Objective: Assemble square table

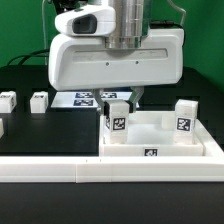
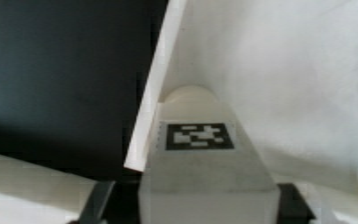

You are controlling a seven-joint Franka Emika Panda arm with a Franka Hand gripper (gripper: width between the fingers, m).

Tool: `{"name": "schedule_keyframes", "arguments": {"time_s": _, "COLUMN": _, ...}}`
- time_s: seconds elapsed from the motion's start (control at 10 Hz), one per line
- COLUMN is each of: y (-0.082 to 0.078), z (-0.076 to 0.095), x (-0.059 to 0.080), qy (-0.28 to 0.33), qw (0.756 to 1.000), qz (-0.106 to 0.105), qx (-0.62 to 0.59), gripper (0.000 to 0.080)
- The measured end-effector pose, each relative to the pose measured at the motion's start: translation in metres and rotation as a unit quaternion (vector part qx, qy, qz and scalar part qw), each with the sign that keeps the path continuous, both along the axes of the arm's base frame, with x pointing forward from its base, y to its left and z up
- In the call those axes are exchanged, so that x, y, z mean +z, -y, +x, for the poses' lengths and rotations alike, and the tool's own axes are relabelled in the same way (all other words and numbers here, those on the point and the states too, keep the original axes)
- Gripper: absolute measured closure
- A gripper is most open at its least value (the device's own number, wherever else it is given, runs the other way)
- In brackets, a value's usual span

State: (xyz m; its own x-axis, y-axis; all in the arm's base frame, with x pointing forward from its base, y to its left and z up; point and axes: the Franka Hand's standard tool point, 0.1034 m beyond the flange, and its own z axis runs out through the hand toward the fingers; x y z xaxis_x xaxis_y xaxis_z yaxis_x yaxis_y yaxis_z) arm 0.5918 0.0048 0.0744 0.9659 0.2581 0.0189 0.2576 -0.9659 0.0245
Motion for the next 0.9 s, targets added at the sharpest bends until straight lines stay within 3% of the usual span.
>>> {"name": "schedule_keyframes", "arguments": {"time_s": 0.3, "y": -0.001, "z": 0.0, "x": 0.0, "qy": 0.002, "qw": 0.994, "qz": 0.005, "qx": -0.111, "gripper": 0.0511}}
{"name": "schedule_keyframes", "arguments": {"time_s": 0.6, "y": 0.0, "z": 0.0, "x": 0.0, "qy": 0.024, "qw": 0.957, "qz": 0.016, "qx": -0.289, "gripper": 0.0509}}
{"name": "schedule_keyframes", "arguments": {"time_s": 0.9, "y": 0.013, "z": 0.0, "x": 0.001, "qy": 0.026, "qw": 0.918, "qz": 0.015, "qx": -0.394, "gripper": 0.0507}}
